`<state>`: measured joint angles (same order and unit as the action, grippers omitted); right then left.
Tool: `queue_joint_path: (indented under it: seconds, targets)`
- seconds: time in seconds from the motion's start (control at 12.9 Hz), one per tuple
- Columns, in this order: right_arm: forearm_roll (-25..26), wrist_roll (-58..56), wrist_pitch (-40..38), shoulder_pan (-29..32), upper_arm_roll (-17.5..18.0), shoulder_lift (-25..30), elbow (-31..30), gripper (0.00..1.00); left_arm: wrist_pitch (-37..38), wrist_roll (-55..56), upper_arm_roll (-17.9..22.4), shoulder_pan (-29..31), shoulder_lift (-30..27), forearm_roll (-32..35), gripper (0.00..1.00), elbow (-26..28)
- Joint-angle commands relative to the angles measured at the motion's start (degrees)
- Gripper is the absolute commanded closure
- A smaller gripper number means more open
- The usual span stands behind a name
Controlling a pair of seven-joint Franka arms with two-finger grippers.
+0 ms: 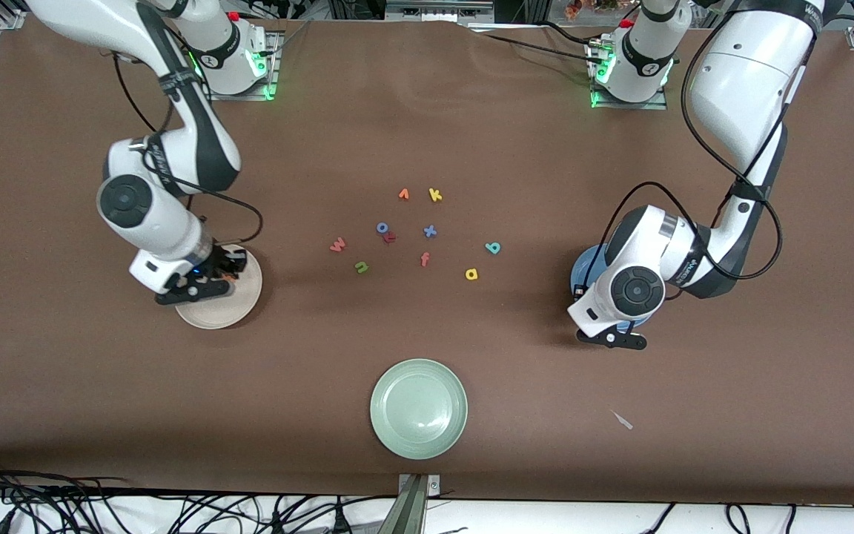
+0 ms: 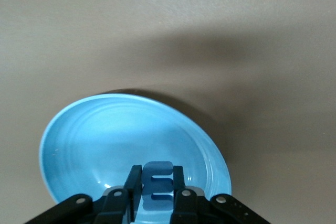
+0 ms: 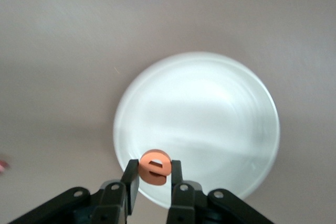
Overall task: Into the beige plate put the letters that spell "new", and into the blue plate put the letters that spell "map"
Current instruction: 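Release the E onto the blue plate and e onto the white plate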
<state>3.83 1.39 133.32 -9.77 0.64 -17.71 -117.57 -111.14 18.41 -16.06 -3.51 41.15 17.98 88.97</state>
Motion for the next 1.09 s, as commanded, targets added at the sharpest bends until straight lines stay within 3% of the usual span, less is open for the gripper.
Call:
queue_joint_path:
  seconds: [0.0, 0.23, 0.47, 0.78, 1.01]
  targets:
    - [0.0, -0.7, 7.5, 0.0, -1.0, 3.1, -10.2, 0.80, -1.9, -0.1, -0.6, 0.7, -1.9, 2.0, 0.00, 2.3]
    - [-0.1, 0.3, 10.8, 0.1, -1.0, 2.9, -12.0, 0.36, -1.4, 3.5, -2.5, -0.4, -3.0, 0.7, 0.00, 1.3]
    - [0.2, 3.9, 10.8, 0.1, -0.5, 2.5, -10.6, 0.34, -2.3, 18.9, -6.4, -4.1, -2.0, 0.6, 0.00, 0.3]
    - [0.1, 17.3, 10.7, 0.0, 6.9, -2.7, -4.0, 0.33, -12.0, 28.9, -6.4, -10.8, 0.5, 0.4, 0.00, -0.1]
    - [0.2, 26.0, 10.8, -0.2, 11.1, -7.8, 1.6, 0.33, -17.8, 29.2, -6.4, -13.3, 3.3, 0.4, 0.00, 0.2]
